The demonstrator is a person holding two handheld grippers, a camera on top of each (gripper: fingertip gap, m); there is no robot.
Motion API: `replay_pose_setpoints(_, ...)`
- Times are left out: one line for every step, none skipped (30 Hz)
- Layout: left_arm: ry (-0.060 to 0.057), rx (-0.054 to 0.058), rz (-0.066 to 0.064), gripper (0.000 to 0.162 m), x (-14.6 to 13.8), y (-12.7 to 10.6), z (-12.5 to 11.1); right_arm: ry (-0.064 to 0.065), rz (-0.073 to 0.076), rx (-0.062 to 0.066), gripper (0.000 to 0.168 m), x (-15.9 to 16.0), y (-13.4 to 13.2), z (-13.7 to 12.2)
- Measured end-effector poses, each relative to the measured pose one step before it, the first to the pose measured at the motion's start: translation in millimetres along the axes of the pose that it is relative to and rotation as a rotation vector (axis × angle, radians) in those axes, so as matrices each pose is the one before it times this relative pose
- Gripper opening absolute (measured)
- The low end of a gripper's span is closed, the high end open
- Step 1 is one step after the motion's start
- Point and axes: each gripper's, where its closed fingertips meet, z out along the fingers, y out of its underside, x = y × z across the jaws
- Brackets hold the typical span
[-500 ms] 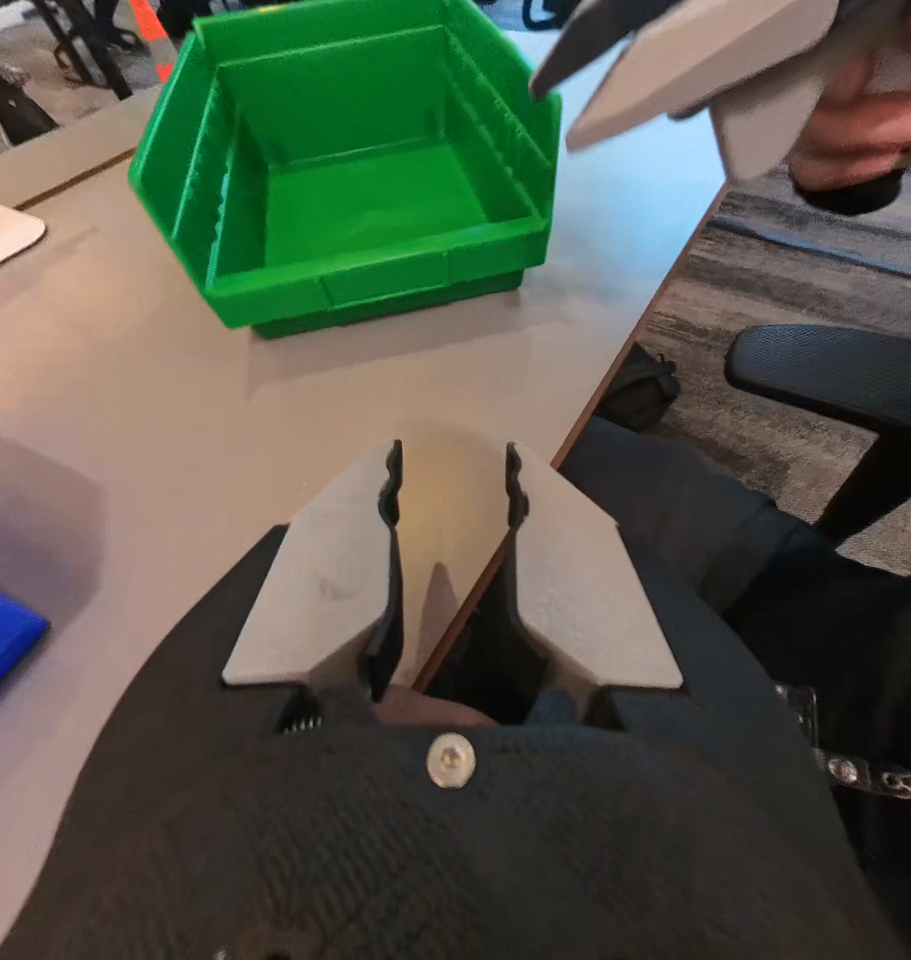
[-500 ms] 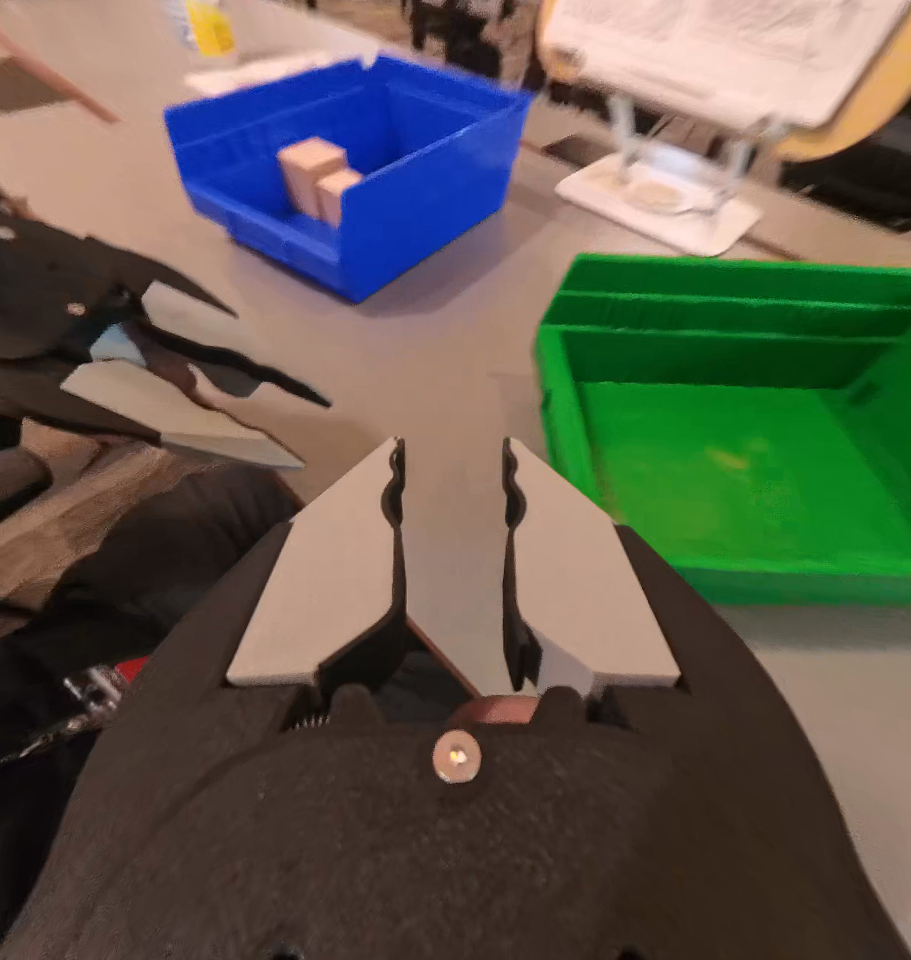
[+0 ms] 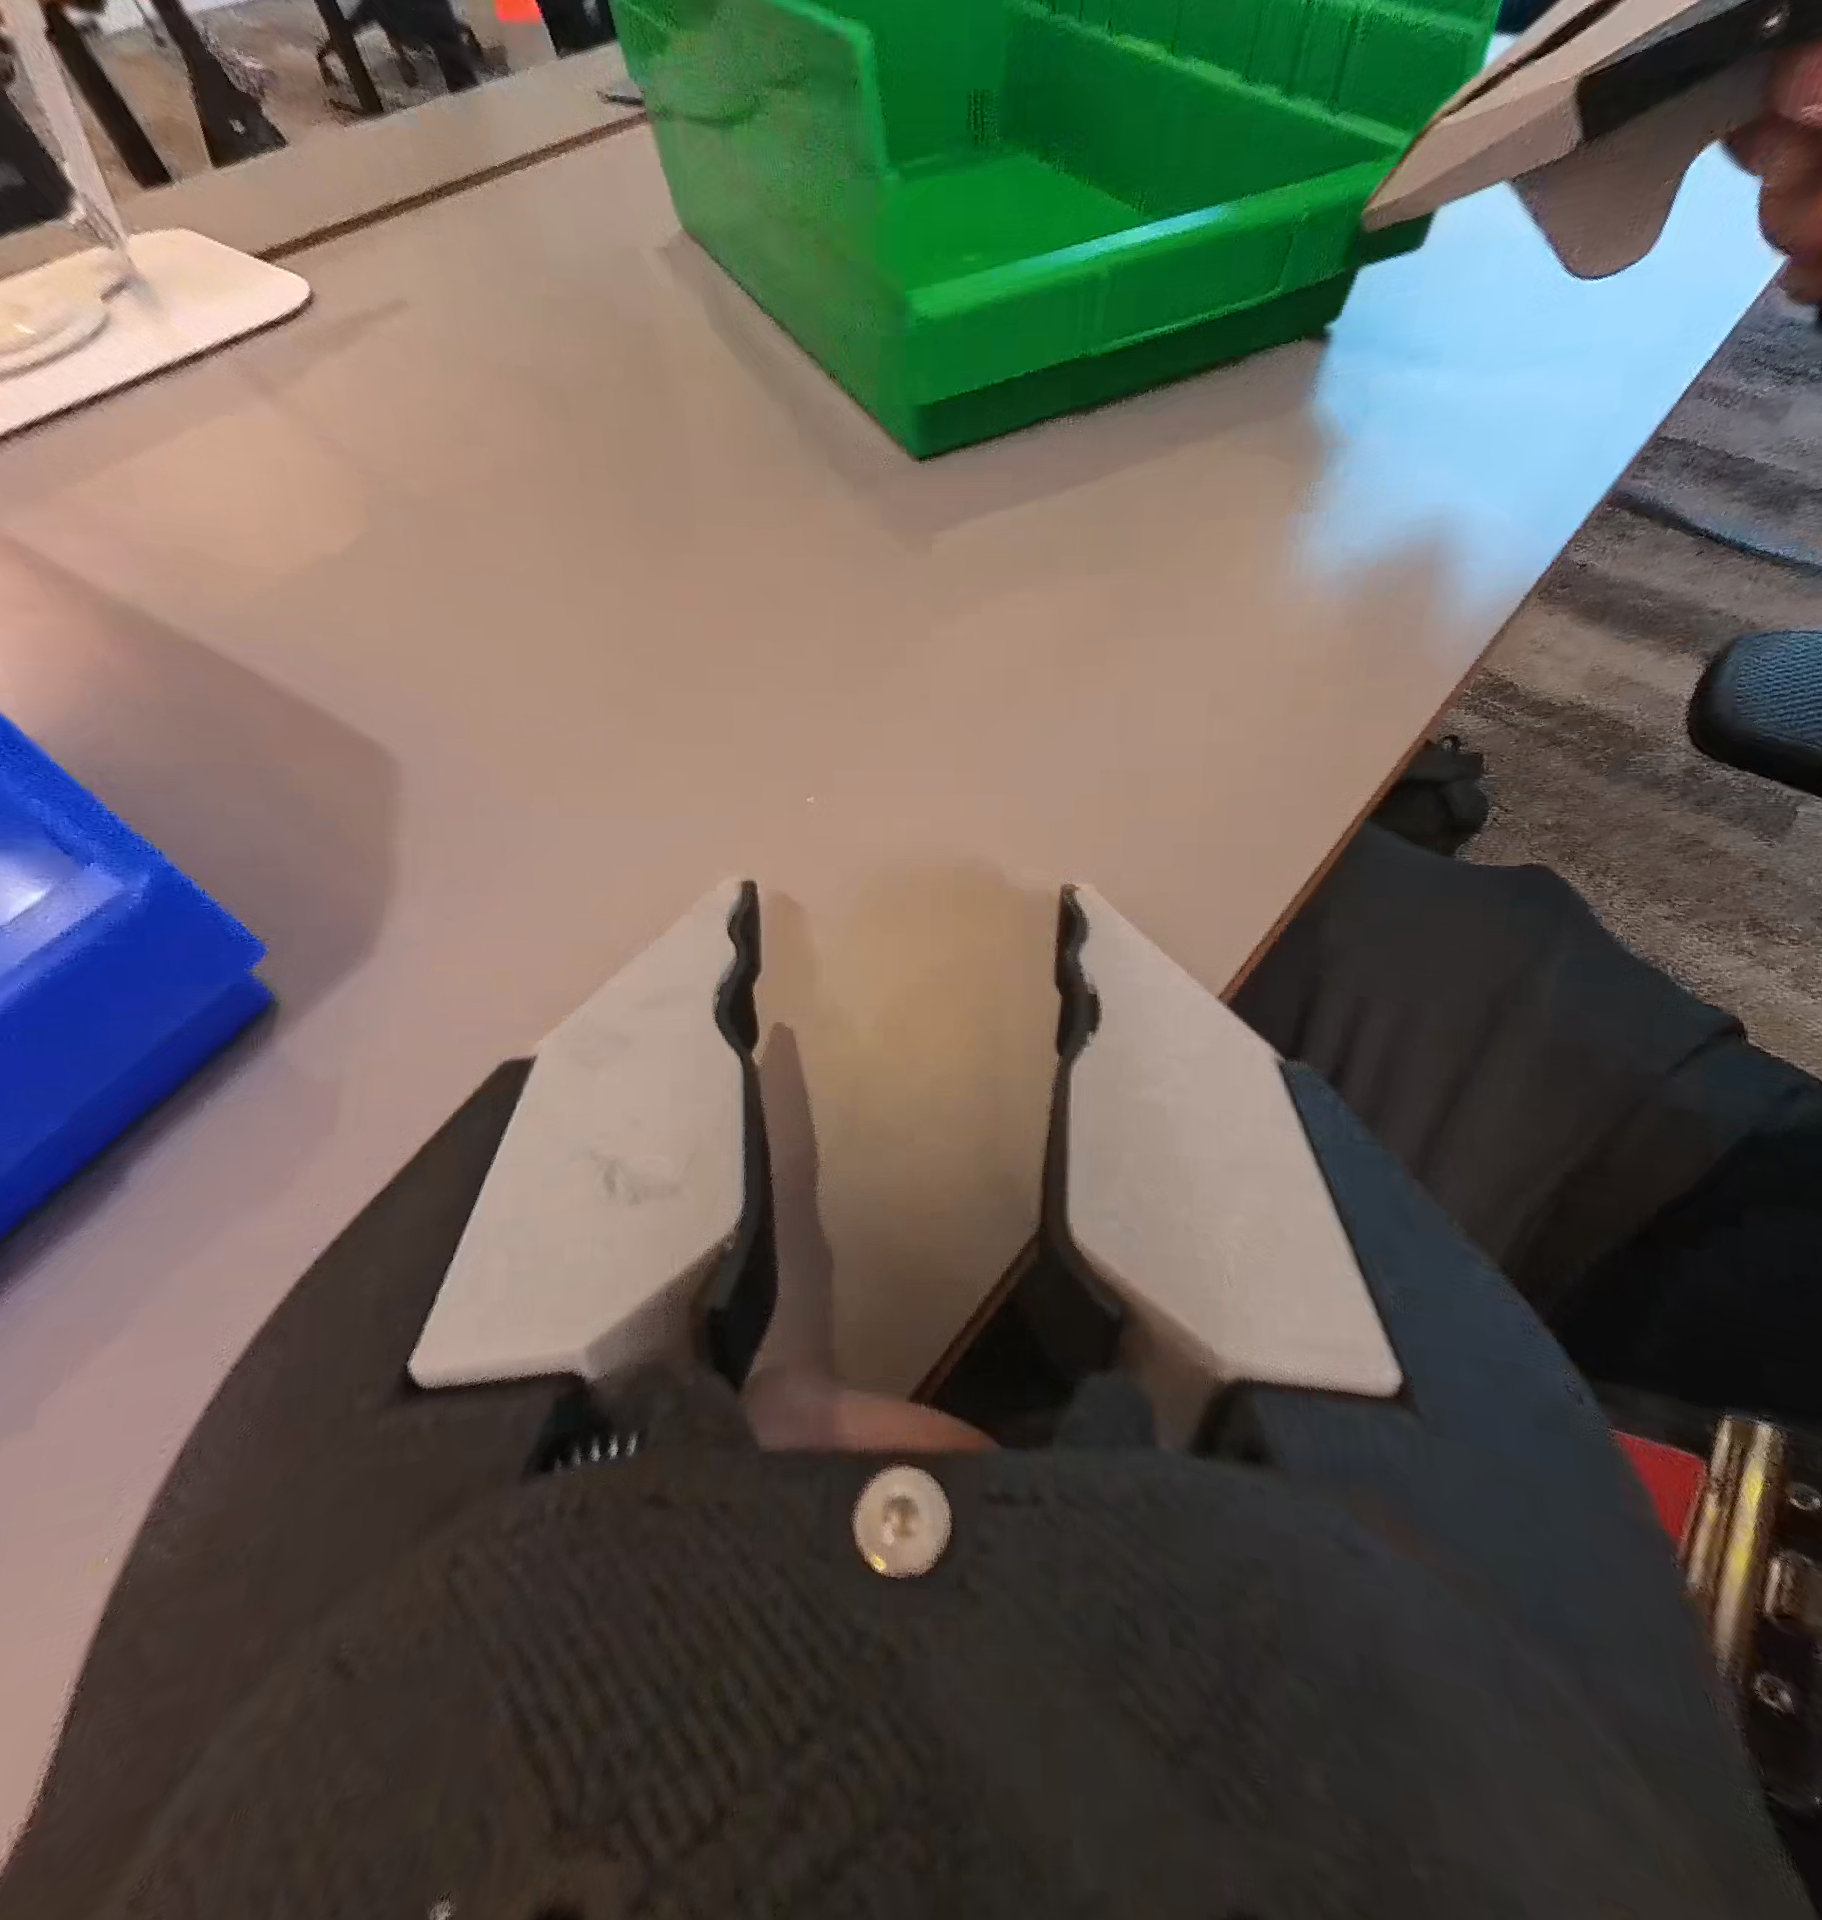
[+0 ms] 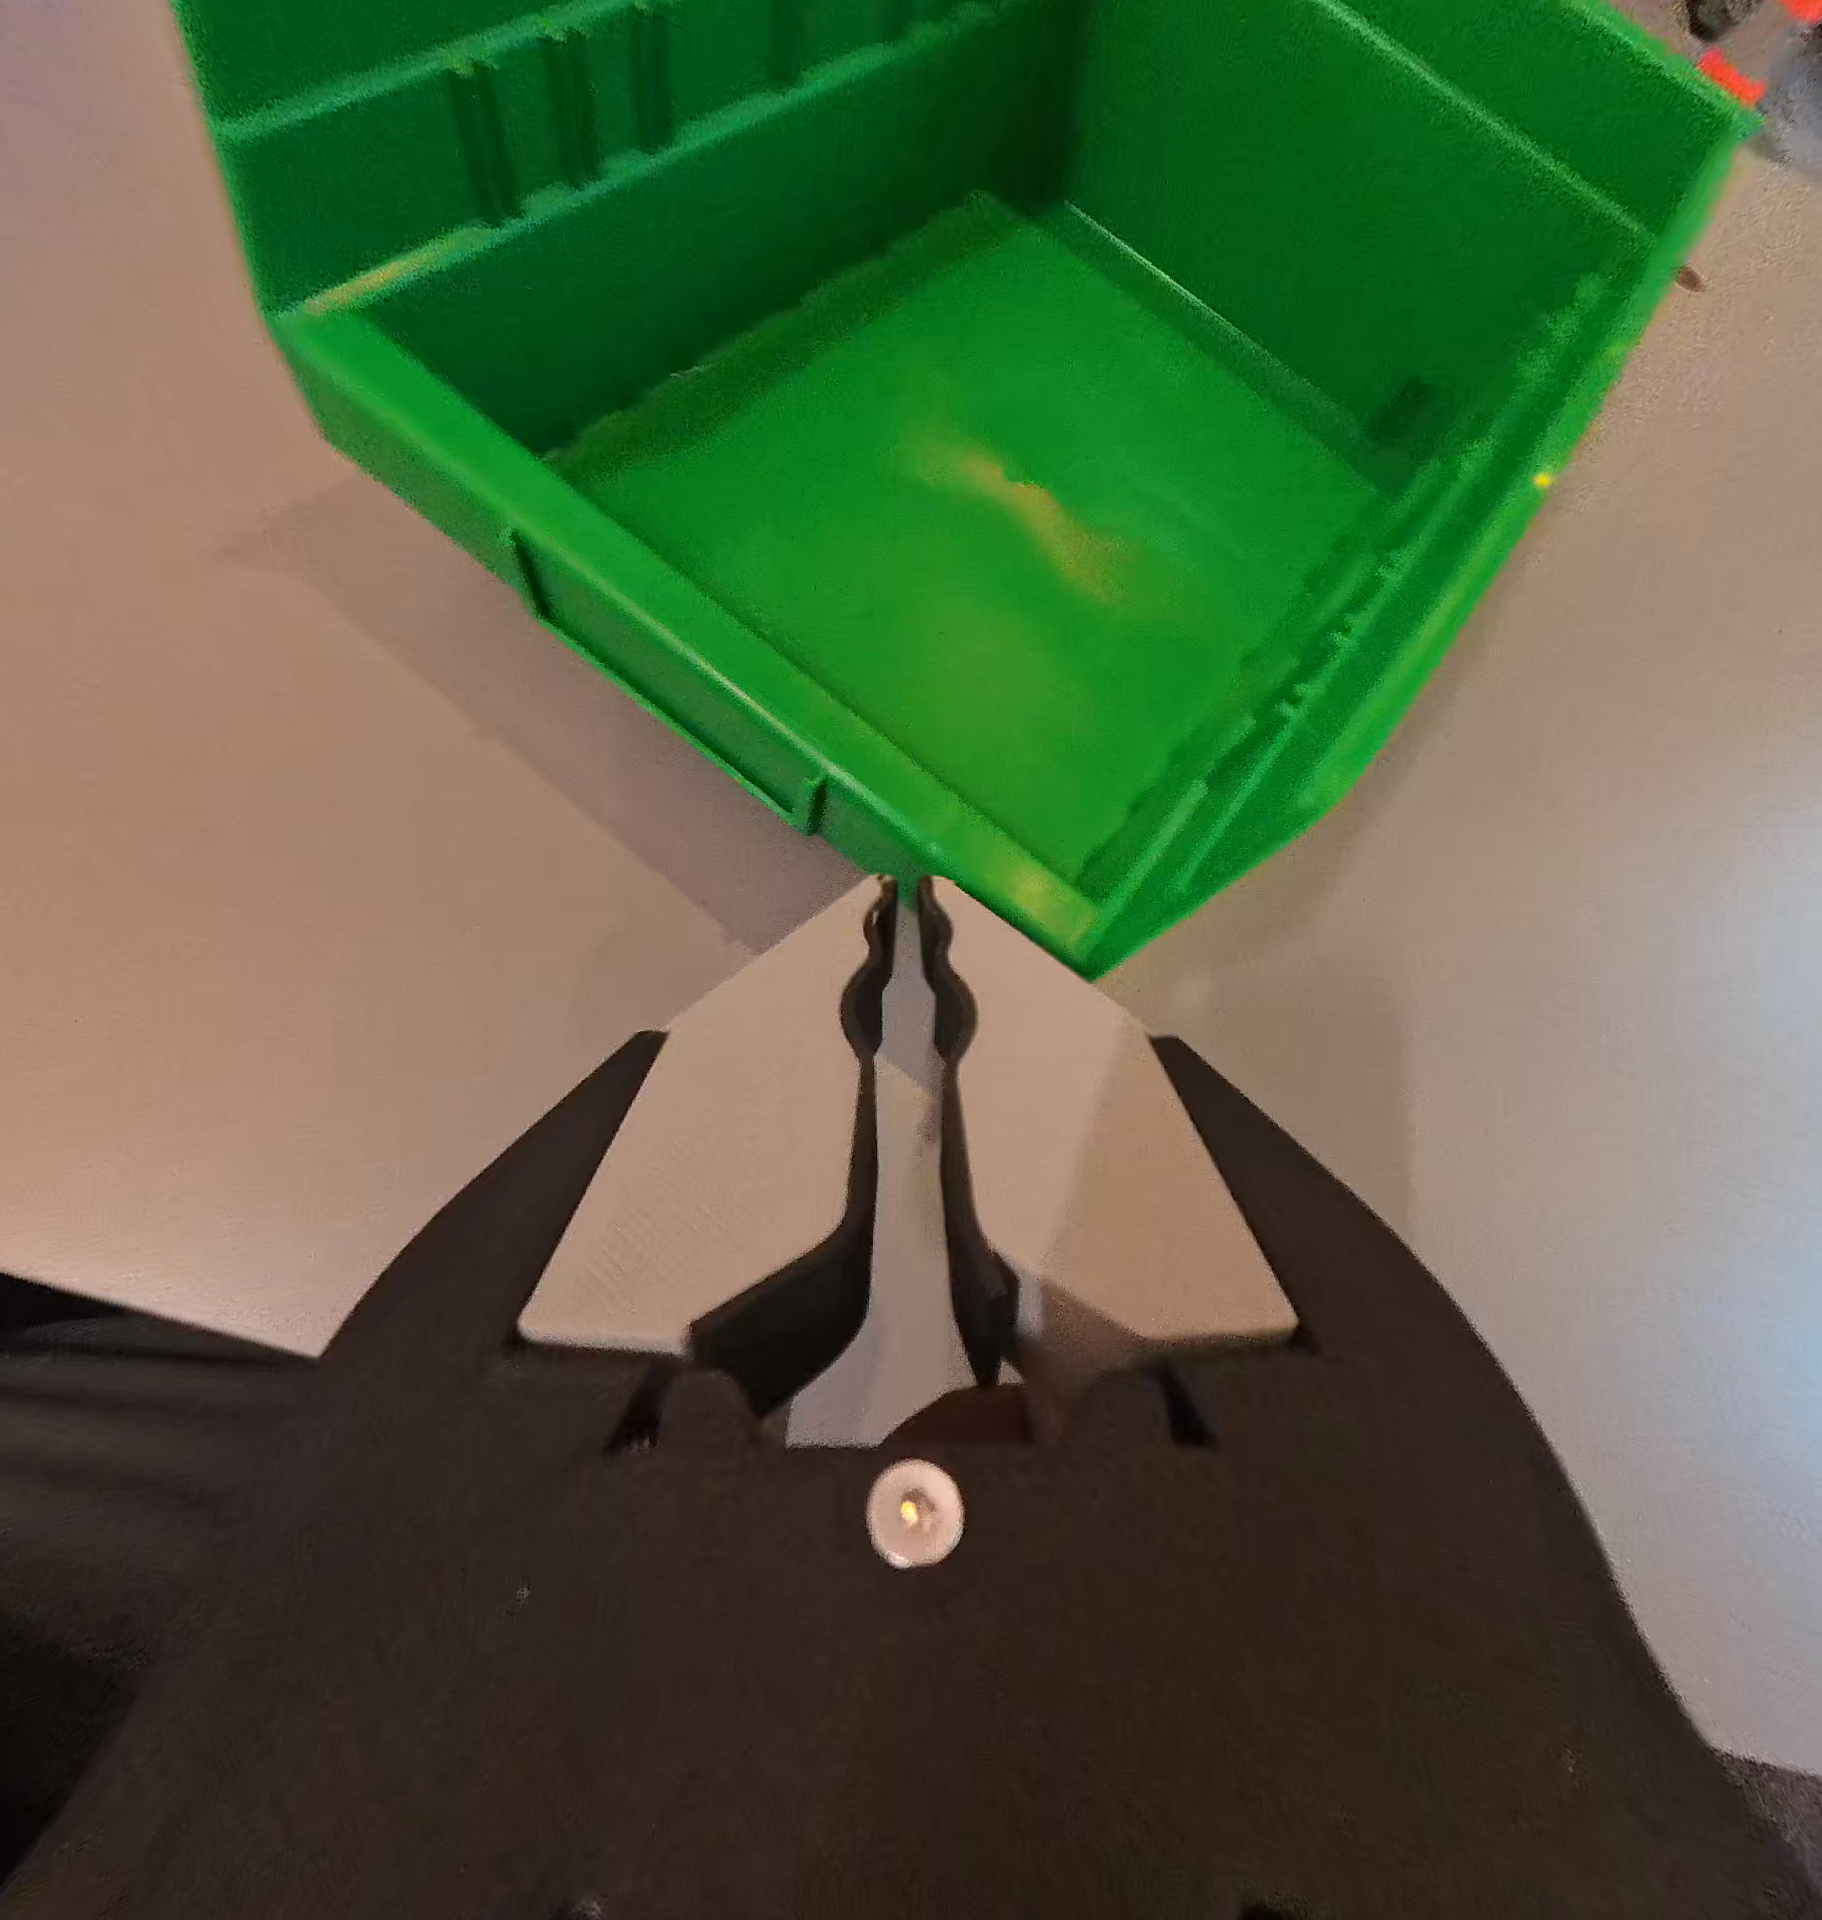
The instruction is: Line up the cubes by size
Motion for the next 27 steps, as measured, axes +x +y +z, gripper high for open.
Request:
replay_pose_setpoints(-0.0204, -0.0055, 0.0038, 0.055, -4.74, 2.25, -0.53, 0.0077, 0.0159, -0.0078, 0.004, 8.59, 3.49, 0.02)
replay_pose_setpoints(-0.0430, -0.0071, 0.0131, 0.055, -8.50, 1.95, -0.89, -0.0051, 0.0206, 0.0031, 0.007, 3.98, 0.45, -0.56)
replay_pose_setpoints(-0.0549, -0.0037, 0.0133, 0.055, -10.71, 0.57, -1.17, -0.0154, 0.0185, 0.0204, 0.013, -0.43, -3.32, -1.49)
replay_pose_setpoints(-0.0459, -0.0009, 0.0046, 0.056, -9.91, -0.92, -1.52, -0.0211, 0.0150, 0.0331, 0.023, -4.43, -6.25, -1.94)
replay_pose_setpoints(-0.0276, 0.0048, -0.0174, 0.057, -7.80, -3.23, -1.82, -0.0322, 0.0080, 0.0381, 0.029, -9.19, -7.88, -1.62)
replay_pose_setpoints(-0.0286, 0.0198, -0.0279, 0.061, -8.57, -6.29, -2.38, -0.0381, -0.0010, 0.0391, 0.035, -12.60, -8.85, -0.46)
replay_pose_setpoints(-0.0521, 0.0262, -0.0260, 0.061, -12.03, -7.82, -3.36, -0.0336, -0.0044, 0.0397, 0.042, -14.11, -10.21, 1.19)
replay_pose_setpoints(-0.0490, 0.0249, -0.0151, 0.061, -11.12, -8.27, -3.79, -0.0297, -0.0076, 0.0392, 0.048, -15.24, -11.09, 3.16)
replay_pose_setpoints(-0.0431, 0.0200, -0.0040, 0.061, -9.90, -8.14, -3.37, -0.0341, -0.0214, 0.0302, 0.054, -17.08, -10.38, 4.98)
replay_pose_setpoints(-0.0413, 0.0128, 0.0060, 0.061, -9.39, -7.16, -1.83, -0.0207, -0.0309, 0.0107, 0.059, -15.26, -8.15, 7.47)
replay_pose_setpoints(-0.0370, 0.0027, 0.0143, 0.061, -8.46, -5.36, 1.15, -0.0042, -0.0314, -0.0014, 0.066, -12.61, -7.25, 9.80)
replay_pose_setpoints(-0.0207, -0.0151, 0.0135, 0.062, -5.73, -2.37, 4.92, -0.0110, -0.0379, -0.0032, 0.069, -12.83, -6.93, 11.70)
replay_pose_setpoints(0.0041, -0.0411, 0.0084, 0.063, -1.71, 1.20, 7.88, -0.0057, -0.0344, -0.0064, 0.077, -10.79, -5.73, 13.49)
replay_pose_setpoints(0.0086, -0.0487, 0.0109, 0.063, -0.49, 1.52, 8.80, 0.0033, -0.0152, -0.0168, 0.087, -7.82, -3.90, 14.67)
replay_pose_setpoints(-0.0189, -0.0260, 0.0180, 0.062, -4.34, -1.57, 8.07, 0.0113, -0.0117, -0.0351, 0.087, -5.29, -0.74, 14.50)
replay_pose_setpoints(-0.0429, -0.0107, 0.0266, 0.059, -7.52, -2.72, 7.16, 0.0545, -0.0197, -0.0356, 0.088, 3.39, 0.11, 13.20)
replay_pose_setpoints(-0.0353, -0.0196, 0.0254, 0.052, -6.42, -0.44, 7.01, 0.1054, -0.0247, -0.0301, 0.086, 13.62, 0.58, 10.42)
replay_pose_setpoints(-0.0100, -0.0267, 0.0142, 0.045, -2.86, 1.26, 6.50, 0.0854, -0.0223, -0.0246, 0.076, 11.86, 1.70, 8.18)
replay_pose_setpoints(-0.0038, -0.0163, 0.0102, 0.029, -2.50, 1.11, 5.64, 0.0201, -0.0016, -0.0270, 0.052, 3.59, 3.85, 6.05)
replay_pose_setpoints(0.0038, -0.0063, 0.0134, 0.021, -1.74, 0.93, 4.17, -0.0069, 0.0155, -0.0275, 0.037, 2.20, 5.31, 3.17)
replay_pose_setpoints(0.0131, -0.0010, -0.0012, 0.016, -0.63, 0.37, 1.75, -0.0092, 0.0075, -0.0155, 0.019, 4.41, 5.02, 0.31)
replay_pose_setpoints(-0.0193, 0.0027, -0.0037, 0.015, -5.74, 0.08, -0.31, -0.0438, 0.0162, 0.0107, 0.019, 0.76, 2.46, -2.58)
replay_pose_setpoints(-0.0375, 0.0061, 0.0145, 0.013, -8.27, 0.68, -1.48, -0.0290, 0.0353, 0.0002, 0.018, 3.24, 4.73, -4.00)
replay_pose_setpoints(-0.0343, -0.0083, 0.0110, 0.011, -8.36, 4.02, -0.70, -0.0191, 0.0098, -0.0008, 0.017, 4.38, 5.16, -3.96)
replay_pose_setpoints(-0.0164, -0.0117, -0.0027, 0.009, -6.94, 6.00, 0.41, 0.0023, -0.0001, -0.0046, 0.015, 6.64, 5.66, -4.15)
replay_pose_setpoints(-0.0114, -0.0023, -0.0165, 0.009, -7.23, 5.45, 0.44, 0.0176, -0.0021, -0.0075, 0.013, 8.21, 5.62, -3.68)
replay_pose_setpoints(-0.0146, -0.0011, -0.0235, 0.007, -8.50, 5.25, -0.52, 0.0182, -0.0023, -0.0066, 0.011, 7.56, 5.07, -3.05)
